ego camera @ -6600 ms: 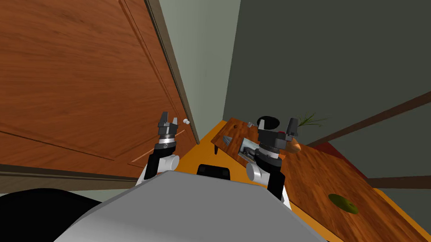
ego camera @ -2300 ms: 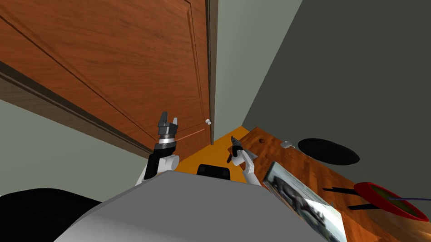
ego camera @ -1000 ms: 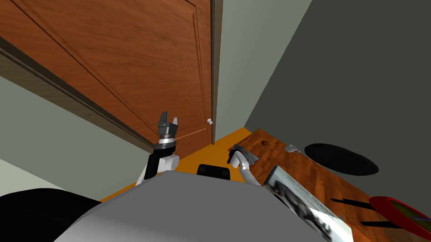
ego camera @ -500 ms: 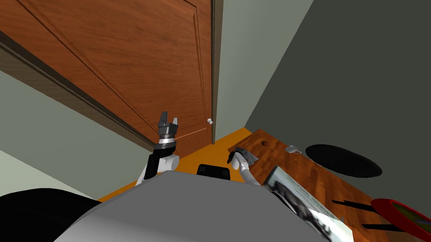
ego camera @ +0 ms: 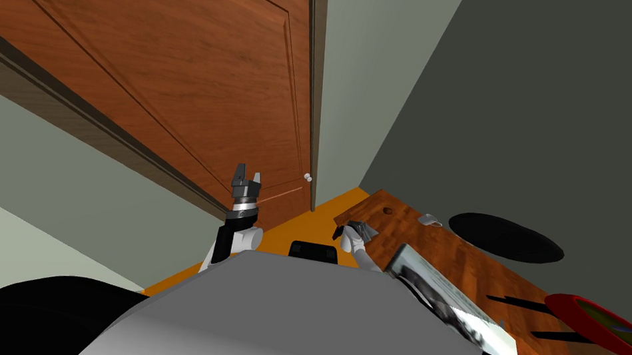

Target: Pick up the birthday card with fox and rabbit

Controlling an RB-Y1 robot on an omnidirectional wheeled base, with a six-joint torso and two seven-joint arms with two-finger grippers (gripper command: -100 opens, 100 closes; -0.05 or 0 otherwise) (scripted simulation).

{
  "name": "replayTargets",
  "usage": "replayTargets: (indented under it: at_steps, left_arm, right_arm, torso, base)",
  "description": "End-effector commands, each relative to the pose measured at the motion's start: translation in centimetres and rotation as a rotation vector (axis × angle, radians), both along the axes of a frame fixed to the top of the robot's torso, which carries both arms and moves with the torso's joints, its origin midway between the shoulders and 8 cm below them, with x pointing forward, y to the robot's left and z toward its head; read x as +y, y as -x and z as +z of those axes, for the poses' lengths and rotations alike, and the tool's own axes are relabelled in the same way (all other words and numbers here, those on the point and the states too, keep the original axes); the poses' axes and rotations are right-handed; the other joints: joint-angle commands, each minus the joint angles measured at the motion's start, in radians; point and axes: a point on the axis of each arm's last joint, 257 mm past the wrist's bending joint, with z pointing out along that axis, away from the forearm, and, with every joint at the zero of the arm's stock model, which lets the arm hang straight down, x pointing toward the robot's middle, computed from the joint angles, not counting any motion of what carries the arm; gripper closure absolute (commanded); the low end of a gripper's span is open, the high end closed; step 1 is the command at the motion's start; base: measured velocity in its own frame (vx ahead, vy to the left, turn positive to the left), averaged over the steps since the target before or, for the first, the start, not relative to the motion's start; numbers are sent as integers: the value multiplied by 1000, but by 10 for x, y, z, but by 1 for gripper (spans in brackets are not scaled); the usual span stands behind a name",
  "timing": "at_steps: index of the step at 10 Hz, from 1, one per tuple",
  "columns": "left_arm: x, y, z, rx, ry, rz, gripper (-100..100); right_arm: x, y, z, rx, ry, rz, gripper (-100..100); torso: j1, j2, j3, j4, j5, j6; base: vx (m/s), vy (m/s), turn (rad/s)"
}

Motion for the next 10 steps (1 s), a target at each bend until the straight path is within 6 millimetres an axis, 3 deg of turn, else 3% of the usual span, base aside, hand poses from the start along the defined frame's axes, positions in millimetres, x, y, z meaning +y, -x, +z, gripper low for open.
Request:
replayTargets:
  at_steps: [1, 6, 7, 8, 9, 10]
  left_arm:
    - [0, 0, 0, 0, 0, 0, 0]
    - [0, 0, 0, 0, 0, 0, 0]
    - [0, 0, 0, 0, 0, 0, 0]
    - [0, 0, 0, 0, 0, 0, 0]
    - [0, 0, 0, 0, 0, 0, 0]
    - [0, 0, 0, 0, 0, 0, 0]
  right_arm:
    - [-13, 18, -9, 69, 70, 0, -100]
    - [-28, 59, -34, 196, 142, -2, -100]
    - [-27, 54, -31, 180, 138, 0, -100]
    - [-27, 55, -32, 183, 139, -1, 0]
    - [-29, 60, -35, 178, 126, 4, -100]
    - [-35, 61, -34, 176, 122, -16, -100]
  torso:
    - [0, 0, 0, 0, 0, 0]
    - [0, -1, -1, 0, 0, 0]
    - [0, -2, -1, 0, 0, 0]
    - [1, -2, -1, 0, 0, 0]
    - [2, -1, -1, 0, 0, 0]
    - [3, -2, -1, 0, 1, 0]
  base:
    - [-18, -41, 31]
    - [-3, -35, 9]
    - [5, -17, 1]
    - [0, 0, 0]
    - [17, 21, 122]
    - [25, 24, 79]
